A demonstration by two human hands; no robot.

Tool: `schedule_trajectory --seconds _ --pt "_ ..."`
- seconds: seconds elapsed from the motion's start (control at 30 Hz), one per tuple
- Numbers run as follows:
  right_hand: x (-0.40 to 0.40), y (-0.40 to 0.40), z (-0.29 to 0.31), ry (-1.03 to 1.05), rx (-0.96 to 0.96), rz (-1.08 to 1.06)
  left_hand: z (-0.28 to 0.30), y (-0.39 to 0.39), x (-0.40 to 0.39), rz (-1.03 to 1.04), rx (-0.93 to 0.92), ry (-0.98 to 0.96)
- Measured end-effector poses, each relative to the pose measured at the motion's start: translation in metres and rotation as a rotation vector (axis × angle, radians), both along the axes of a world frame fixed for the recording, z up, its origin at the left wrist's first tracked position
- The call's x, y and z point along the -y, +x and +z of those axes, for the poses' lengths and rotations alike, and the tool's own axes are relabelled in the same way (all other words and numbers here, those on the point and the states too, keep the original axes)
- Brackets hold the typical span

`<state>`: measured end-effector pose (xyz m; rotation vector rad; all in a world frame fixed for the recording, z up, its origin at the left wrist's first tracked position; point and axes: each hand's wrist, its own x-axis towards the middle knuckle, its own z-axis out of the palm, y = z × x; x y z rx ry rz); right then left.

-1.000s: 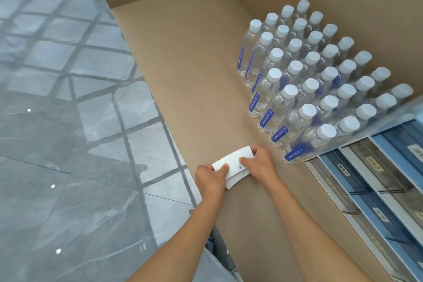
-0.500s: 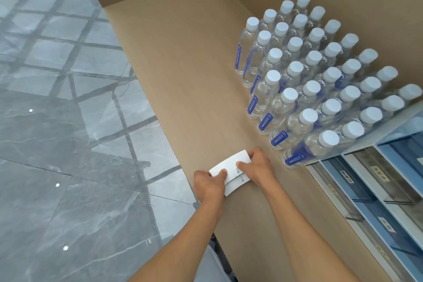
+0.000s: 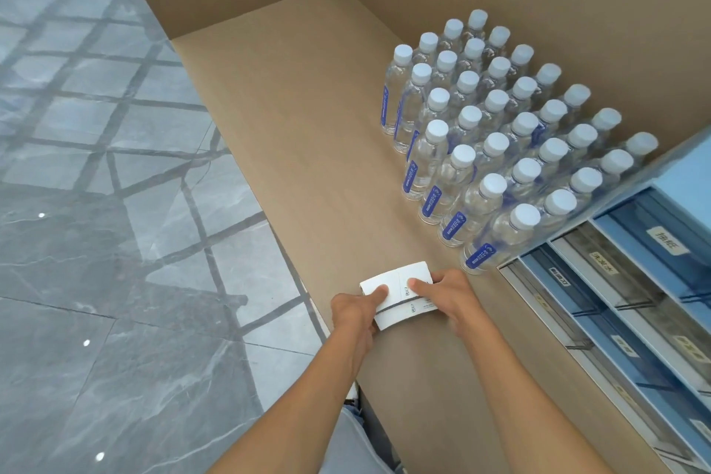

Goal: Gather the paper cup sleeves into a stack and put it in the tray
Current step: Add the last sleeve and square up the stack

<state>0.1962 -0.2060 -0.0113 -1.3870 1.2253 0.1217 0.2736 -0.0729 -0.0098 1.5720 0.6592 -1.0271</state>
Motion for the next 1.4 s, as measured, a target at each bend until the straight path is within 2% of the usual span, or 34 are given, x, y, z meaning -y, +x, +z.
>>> schedule_trajectory --seconds 0.1,0.4,0.67,0.87,1.2,1.4 --pt "0.001 -0.027 0.004 0.062 0.078 -0.117 0.006 -0.011 0.002 -0.090 -0.013 -0.066" --pt "0.000 -0.144 0.019 0.141 0.208 -0.394 0.016 -0.080 0.031 -0.496 0.105 -0.162" --pt "-0.023 -0.279 0.021 0.008 0.263 -0.637 0.019 -0.186 0.053 -0.863 0.222 -0.280" --pt "-0.050 -0.353 0.019 -0.091 0.287 -0.712 0.019 -0.251 0.053 -1.129 0.362 -0.360" --pt "-0.075 -0.393 -0.002 -0.315 0.225 -0.747 0.007 -0.293 0.059 -1.342 0.641 -0.431" --pt "-0.081 -0.388 -0.019 -0.393 0.209 -0.812 -0.010 -0.292 0.066 -1.369 0.689 -0.451"
